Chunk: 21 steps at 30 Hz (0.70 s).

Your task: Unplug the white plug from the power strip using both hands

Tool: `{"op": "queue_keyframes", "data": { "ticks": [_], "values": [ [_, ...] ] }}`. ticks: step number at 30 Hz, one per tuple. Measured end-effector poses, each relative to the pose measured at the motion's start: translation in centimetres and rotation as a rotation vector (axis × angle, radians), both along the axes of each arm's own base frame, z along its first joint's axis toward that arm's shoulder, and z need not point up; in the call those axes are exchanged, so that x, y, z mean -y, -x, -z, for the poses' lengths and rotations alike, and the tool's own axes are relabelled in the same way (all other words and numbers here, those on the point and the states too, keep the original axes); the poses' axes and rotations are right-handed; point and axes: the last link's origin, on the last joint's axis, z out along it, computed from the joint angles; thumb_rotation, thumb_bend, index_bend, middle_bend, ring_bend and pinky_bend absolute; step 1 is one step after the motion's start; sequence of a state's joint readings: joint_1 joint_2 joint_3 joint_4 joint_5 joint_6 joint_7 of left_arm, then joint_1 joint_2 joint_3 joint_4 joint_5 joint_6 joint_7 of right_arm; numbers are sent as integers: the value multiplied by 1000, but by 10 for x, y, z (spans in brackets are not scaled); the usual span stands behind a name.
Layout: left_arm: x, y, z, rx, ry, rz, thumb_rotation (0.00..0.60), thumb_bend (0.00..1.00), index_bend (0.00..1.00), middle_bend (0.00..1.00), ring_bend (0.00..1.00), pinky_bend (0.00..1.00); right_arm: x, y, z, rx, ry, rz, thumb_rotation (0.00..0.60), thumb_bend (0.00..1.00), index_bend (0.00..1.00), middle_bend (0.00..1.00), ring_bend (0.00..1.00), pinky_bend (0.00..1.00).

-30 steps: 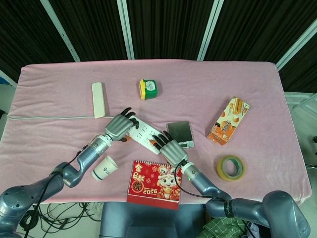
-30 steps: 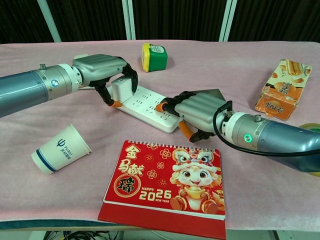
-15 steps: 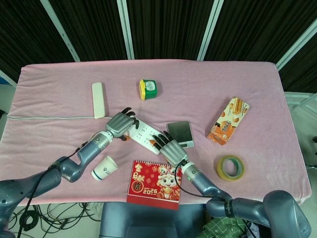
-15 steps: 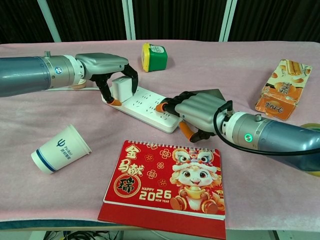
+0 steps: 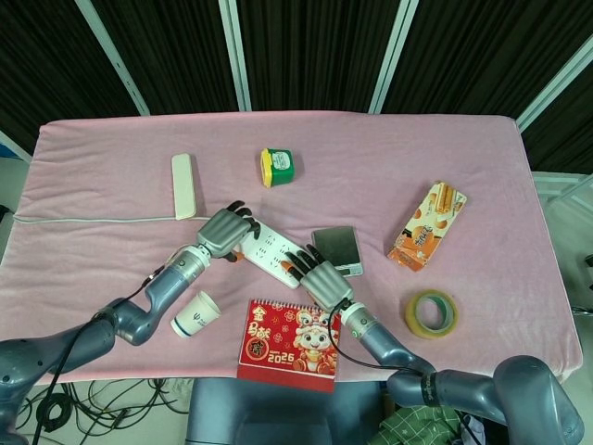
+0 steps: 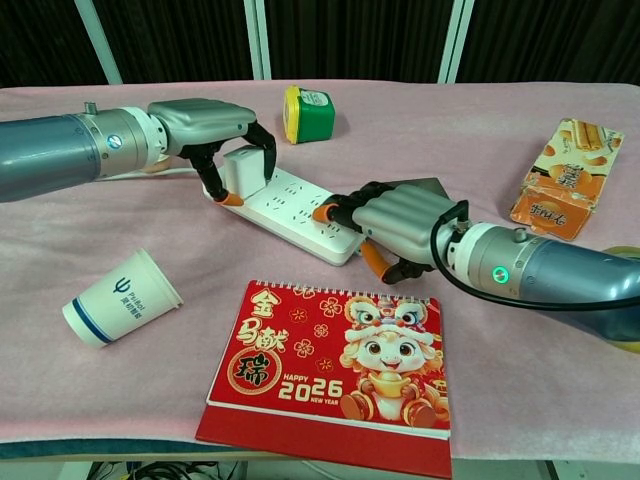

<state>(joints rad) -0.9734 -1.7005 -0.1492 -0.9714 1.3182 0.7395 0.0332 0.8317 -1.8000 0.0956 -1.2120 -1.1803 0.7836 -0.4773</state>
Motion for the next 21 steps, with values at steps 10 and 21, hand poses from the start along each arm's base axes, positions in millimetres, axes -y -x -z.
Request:
{"op": "queue_keyframes", "data": {
  "ticks": [10, 21],
  "values": [
    [4, 5, 3, 75, -52, 46, 600, 641, 636, 668, 193, 153, -2, 1, 0, -21, -35, -2, 600, 782, 319, 256, 222, 40],
    [7, 4, 2, 143, -73, 90, 600, 642, 640, 670, 197, 177, -1, 2, -2, -36, -42, 5, 600, 782, 321, 260, 225, 47]
  ]
}}
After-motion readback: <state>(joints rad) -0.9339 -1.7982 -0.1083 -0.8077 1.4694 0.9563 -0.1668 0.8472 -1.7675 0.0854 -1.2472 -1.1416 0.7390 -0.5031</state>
